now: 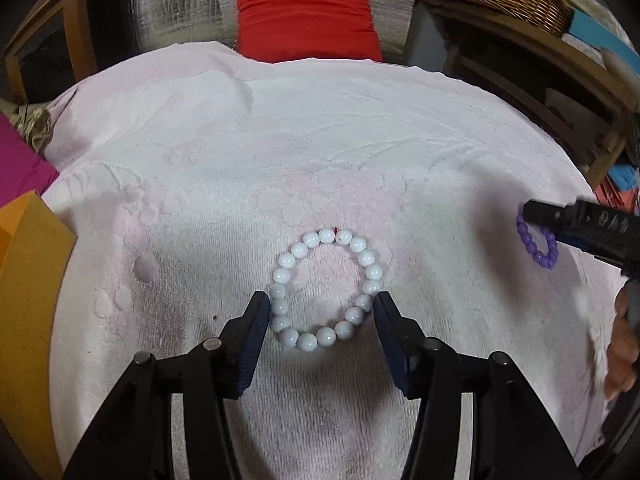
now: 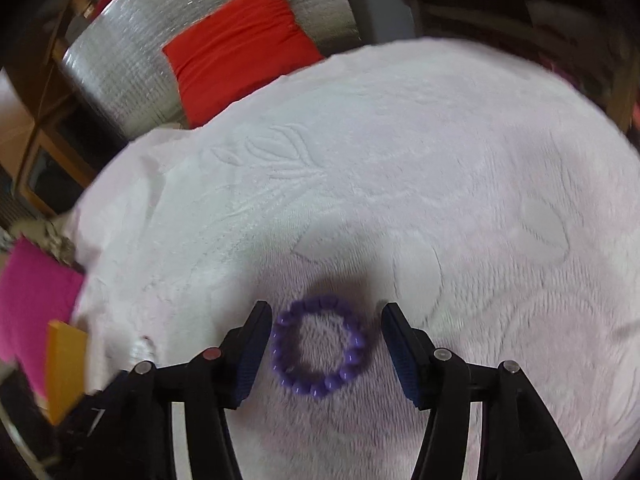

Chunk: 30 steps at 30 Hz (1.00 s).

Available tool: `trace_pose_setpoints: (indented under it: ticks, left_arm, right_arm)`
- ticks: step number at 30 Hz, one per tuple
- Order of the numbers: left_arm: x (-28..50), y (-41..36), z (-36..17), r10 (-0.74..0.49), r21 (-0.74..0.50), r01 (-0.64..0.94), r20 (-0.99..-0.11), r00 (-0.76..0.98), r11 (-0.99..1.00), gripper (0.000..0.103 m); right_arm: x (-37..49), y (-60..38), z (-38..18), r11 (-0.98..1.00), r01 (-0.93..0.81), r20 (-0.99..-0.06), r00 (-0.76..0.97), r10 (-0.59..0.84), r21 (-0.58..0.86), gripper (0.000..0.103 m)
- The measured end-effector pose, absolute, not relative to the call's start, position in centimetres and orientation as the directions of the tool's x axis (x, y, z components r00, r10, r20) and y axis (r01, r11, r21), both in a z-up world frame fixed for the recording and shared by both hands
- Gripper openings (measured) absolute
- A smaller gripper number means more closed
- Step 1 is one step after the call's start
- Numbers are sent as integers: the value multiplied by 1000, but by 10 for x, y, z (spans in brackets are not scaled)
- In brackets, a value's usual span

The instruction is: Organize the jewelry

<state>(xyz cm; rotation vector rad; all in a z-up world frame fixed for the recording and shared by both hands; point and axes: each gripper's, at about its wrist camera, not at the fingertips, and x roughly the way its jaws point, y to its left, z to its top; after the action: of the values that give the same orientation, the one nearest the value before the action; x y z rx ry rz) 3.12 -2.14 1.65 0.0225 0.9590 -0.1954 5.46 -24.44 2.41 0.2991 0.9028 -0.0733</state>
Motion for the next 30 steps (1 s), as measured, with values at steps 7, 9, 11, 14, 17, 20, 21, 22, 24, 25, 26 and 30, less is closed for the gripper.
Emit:
trace_pose_setpoints:
  ticks: [7, 9, 11, 14, 17, 20, 21, 22, 24, 25, 26, 30]
  left_arm:
    - [30, -15, 14, -200, -110, 196, -823, 531, 974, 27]
    - [22, -10, 16, -215, -126, 201, -826, 521, 971, 26]
    - [19, -6, 17, -230, -144, 203, -828, 511, 969, 24]
    - [9, 1, 17, -242, -158, 207, -835, 493, 966, 24]
    - [-4, 3, 18, -231, -135, 224, -842, 488, 965, 24]
    - [-27, 7, 19, -218, -110, 243, -851, 478, 964, 24]
    - [-34, 7, 19, -214, -103, 249, -853, 476, 963, 24]
    - [-43, 8, 19, -209, -93, 257, -856, 472, 962, 24]
    - [-56, 8, 20, -205, -81, 272, -860, 468, 959, 24]
    - [-64, 10, 20, -204, -75, 280, -862, 465, 957, 24]
    - [-71, 13, 20, -202, -71, 284, -863, 464, 956, 26]
    - [-83, 23, 22, -222, -80, 306, -855, 468, 949, 30]
  right_arm:
    - [45, -226, 22, 988, 120, -786, 618, 0, 94, 19]
    - [38, -226, 24, 988, 101, -792, 610, 32, 118, 19]
    - [29, -227, 24, 986, 80, -801, 594, 72, 148, 19]
    - [16, -225, 24, 986, 49, -810, 577, 103, 160, 19]
    - [5, -220, 23, 988, 22, -814, 569, 115, 155, 19]
    - [-10, -216, 22, 986, -2, -821, 554, 141, 169, 19]
    - [-15, -213, 22, 984, -16, -824, 546, 155, 175, 19]
    - [-19, -211, 22, 984, -27, -825, 541, 165, 179, 19]
    - [-30, -207, 21, 982, -49, -830, 529, 179, 180, 19]
    - [-38, -205, 20, 982, -60, -833, 522, 184, 180, 19]
    - [-44, -202, 20, 982, -70, -834, 519, 188, 178, 19]
    - [-55, -197, 22, 978, -85, -843, 497, 206, 188, 20]
